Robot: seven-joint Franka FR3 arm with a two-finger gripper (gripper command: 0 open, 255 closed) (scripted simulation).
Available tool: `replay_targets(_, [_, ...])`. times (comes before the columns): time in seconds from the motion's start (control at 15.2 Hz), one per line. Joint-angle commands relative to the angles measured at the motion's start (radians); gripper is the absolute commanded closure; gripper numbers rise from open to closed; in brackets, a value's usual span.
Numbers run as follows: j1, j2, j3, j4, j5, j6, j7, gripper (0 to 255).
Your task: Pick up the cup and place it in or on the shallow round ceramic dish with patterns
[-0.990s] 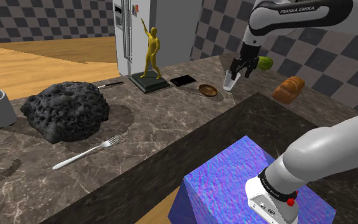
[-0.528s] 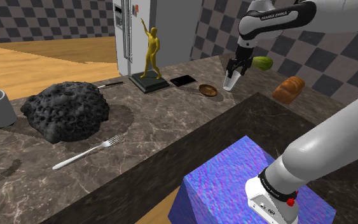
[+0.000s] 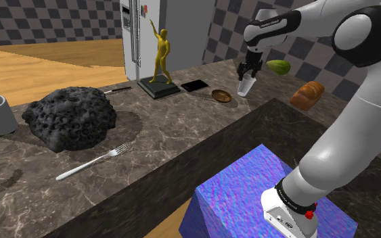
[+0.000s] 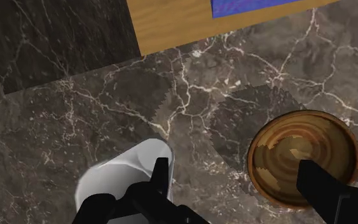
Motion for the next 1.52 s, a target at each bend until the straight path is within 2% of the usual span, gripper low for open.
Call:
replay_targets(0.0, [-0.017,0.075,-0.006,0.069,0.017,0.015,-0.026,0])
replay_targets(0.33, [-0.062,0.243,-0.009,0.253,0.056,0.018,-0.074,0])
replay_targets(0.86, [-0.074,0.284,-0.005,0.209,0.066,0.102,-0.080,0])
replay_targets(1.32, [-0.074,0.284,-0.005,0.209,0.066,0.102,-0.080,0])
replay_targets(1.39, [-0.074,0.284,-0.005,0.209,0.066,0.102,-0.080,255])
replay_targets(1.45, [-0.074,0.284,-0.005,0.209,0.066,0.102,-0.080,255])
